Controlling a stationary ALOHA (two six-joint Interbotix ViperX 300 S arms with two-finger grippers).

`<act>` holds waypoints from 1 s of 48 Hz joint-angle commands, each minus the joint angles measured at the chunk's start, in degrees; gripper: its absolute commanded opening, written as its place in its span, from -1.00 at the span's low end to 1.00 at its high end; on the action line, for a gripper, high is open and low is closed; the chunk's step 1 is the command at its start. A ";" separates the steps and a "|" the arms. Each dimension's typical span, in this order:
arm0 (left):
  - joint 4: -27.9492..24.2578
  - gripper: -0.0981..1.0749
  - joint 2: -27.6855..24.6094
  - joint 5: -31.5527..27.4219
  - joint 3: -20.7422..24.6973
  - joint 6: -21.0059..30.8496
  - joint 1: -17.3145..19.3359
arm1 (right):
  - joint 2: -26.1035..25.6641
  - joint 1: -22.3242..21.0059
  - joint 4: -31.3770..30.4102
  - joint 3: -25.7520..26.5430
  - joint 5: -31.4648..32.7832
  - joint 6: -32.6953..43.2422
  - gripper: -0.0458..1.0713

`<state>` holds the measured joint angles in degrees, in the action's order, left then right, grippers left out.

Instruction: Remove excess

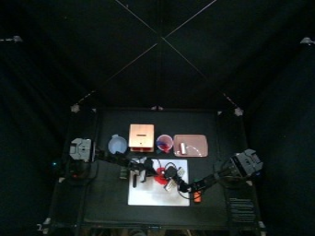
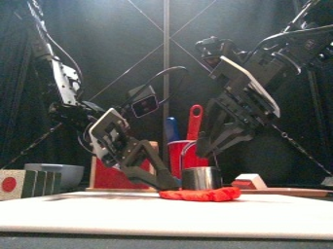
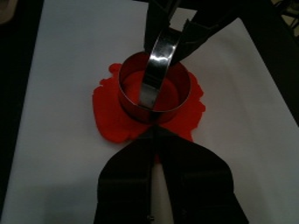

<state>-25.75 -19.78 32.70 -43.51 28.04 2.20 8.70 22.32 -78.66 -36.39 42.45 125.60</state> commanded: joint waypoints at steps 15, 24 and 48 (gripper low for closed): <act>0.09 0.04 0.18 -0.88 0.44 0.09 0.00 | -3.16 0.09 -1.05 0.97 2.55 0.09 0.08; 0.09 0.04 0.26 -1.41 0.53 0.09 0.00 | -3.43 0.18 -1.41 0.88 4.48 0.18 0.08; 0.09 0.04 0.44 -1.93 0.62 0.00 0.00 | -4.83 0.26 -1.41 0.79 11.78 0.44 0.08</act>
<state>-25.49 -19.78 31.20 -43.07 28.13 2.11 6.33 22.68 -79.63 -36.39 52.56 125.77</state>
